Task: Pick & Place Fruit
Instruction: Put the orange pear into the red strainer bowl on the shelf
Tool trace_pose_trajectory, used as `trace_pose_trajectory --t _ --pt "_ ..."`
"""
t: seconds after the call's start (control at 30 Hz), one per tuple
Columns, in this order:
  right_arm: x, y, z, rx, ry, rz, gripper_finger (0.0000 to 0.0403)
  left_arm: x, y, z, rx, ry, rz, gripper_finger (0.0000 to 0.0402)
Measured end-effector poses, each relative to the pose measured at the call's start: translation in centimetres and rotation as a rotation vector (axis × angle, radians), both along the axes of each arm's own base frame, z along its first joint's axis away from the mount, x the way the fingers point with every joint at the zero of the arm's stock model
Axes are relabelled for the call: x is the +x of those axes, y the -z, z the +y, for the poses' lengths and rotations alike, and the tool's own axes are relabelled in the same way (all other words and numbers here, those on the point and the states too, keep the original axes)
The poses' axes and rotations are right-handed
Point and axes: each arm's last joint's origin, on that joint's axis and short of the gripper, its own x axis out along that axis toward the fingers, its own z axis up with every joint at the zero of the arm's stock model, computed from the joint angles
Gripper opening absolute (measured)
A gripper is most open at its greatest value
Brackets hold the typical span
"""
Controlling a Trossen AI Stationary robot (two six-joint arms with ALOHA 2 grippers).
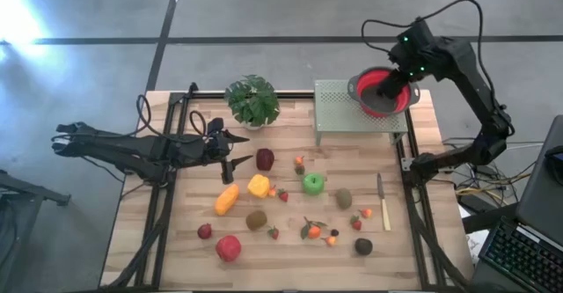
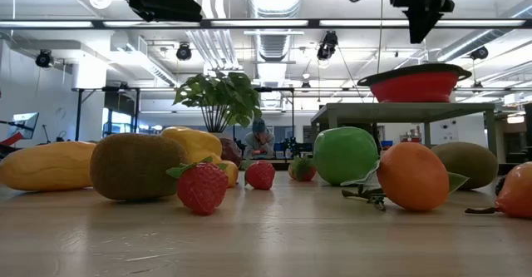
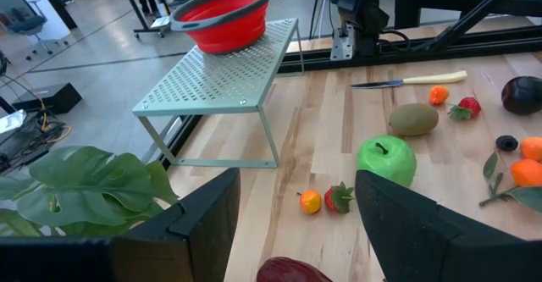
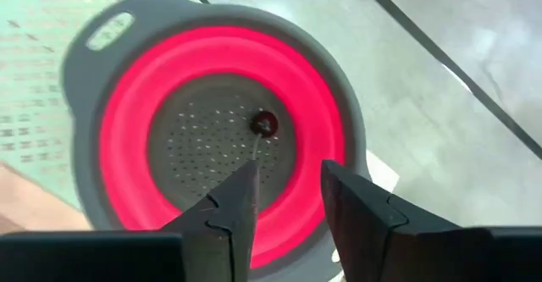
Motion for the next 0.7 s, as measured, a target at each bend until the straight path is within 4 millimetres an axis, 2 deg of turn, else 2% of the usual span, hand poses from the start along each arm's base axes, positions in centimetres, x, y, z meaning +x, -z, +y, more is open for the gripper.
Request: trace_pose_trajectory --t 0.37,0.7 --pt "0.4 -1.3 2.7 0.034 -0.186 -0.231 0.0077 0.0 0.0 0.0 -0.003 -0.001 -0.001 0.0239" --pt "2.6 -1.6 5.7 0.061 -0.325 -0.29 0.0044 0.0 0.0 0.0 -0.004 -0.001 -0.001 0.0239"
